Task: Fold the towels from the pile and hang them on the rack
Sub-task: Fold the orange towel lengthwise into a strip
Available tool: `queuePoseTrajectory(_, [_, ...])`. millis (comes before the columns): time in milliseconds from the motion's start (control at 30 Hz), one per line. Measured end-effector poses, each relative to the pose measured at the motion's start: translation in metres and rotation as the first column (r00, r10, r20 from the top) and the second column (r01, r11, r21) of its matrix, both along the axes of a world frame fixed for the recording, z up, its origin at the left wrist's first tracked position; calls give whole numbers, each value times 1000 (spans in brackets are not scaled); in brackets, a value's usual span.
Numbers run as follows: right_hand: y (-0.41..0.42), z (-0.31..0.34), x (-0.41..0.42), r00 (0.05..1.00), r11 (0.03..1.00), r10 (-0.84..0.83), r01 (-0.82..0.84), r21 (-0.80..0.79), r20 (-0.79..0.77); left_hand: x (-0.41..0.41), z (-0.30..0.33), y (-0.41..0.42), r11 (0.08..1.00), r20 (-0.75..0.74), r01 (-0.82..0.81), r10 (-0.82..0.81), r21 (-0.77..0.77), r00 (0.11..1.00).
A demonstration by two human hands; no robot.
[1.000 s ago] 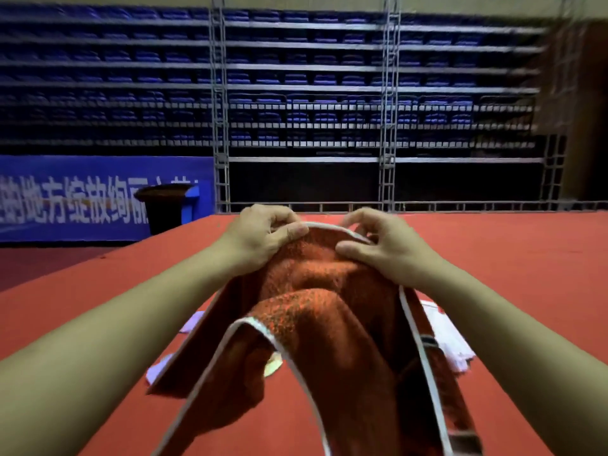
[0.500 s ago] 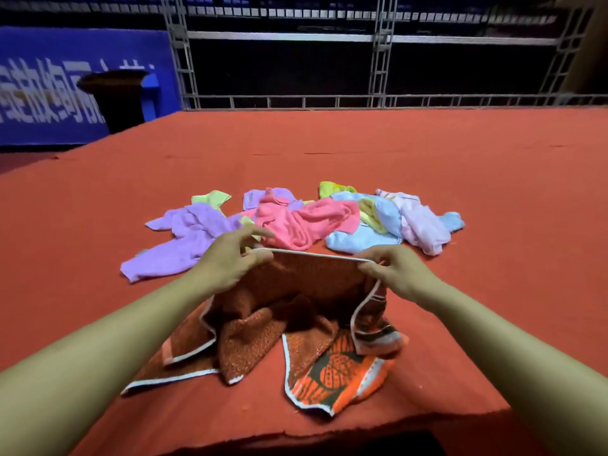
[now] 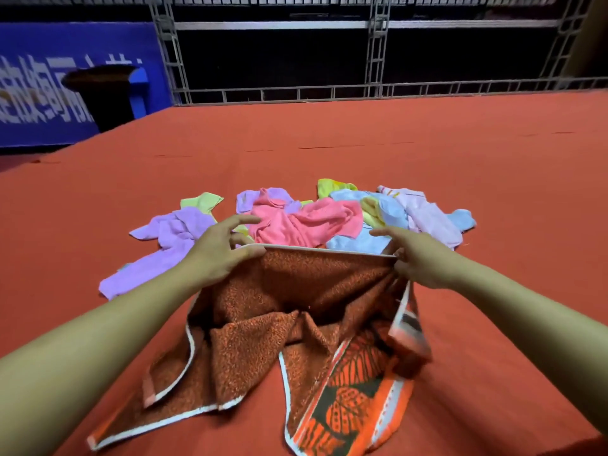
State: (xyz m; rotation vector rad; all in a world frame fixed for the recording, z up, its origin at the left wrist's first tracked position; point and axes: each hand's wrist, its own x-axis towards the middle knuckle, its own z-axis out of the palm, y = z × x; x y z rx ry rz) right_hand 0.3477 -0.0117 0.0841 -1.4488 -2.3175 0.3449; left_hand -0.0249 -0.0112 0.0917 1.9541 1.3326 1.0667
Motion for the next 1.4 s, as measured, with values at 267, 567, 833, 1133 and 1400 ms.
queuePoseTrajectory(267, [77, -29, 7, 914, 918, -281, 346, 196, -294, 15, -18, 66, 985, 66, -158, 154, 62, 986])
queuePoseTrajectory(567, [29, -108, 44, 983, 984, -181, 181, 1, 9, -1, -70, 3, 986, -219, -1, -35, -165, 975])
queuePoseTrajectory(833, [48, -128, 28, 977, 977, -210, 211, 29, -44, 10, -65, -8, 988, -94, -149, 144, -42, 985])
queuePoseTrajectory(1133, [-5, -41, 26, 806, 944, -86, 254, 209, -586, 23, 0, -16, 994, 153, -100, 104, -38, 983])
queuePoseTrajectory(1400, [-93, 78, 41, 722, 883, -66, 364, 296, -689, 10, 69, -77, 994, 171, -80, 66, 78, 983])
